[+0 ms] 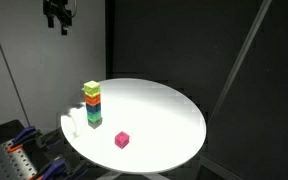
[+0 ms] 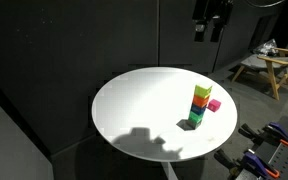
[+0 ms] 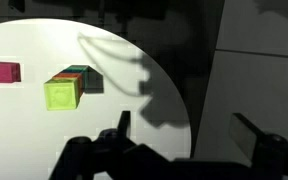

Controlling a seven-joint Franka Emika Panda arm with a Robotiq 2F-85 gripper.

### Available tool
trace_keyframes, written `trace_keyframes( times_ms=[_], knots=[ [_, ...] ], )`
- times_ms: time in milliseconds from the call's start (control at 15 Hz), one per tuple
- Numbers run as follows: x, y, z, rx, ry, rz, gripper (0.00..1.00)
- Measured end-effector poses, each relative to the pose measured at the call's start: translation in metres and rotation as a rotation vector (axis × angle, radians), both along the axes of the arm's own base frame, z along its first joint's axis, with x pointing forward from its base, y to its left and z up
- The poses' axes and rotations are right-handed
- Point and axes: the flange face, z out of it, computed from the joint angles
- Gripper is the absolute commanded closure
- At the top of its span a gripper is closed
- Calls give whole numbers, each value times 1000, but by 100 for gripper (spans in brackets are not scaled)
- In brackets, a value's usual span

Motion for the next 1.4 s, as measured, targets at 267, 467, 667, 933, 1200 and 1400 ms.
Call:
trace_keyframes(
  times_ms=[267, 467, 667, 933, 1200, 1400],
  knots=[
    [0, 0, 1, 1, -2, 0, 0],
    [0, 0, 1, 1, -2, 0, 0],
    [0, 0, 0, 0, 0, 0, 0],
    [3, -4, -1, -5, 0, -8, 0],
    [7, -13, -1, -35, -24, -17, 0],
    [13, -20, -1, -74, -73, -17, 0]
  ],
)
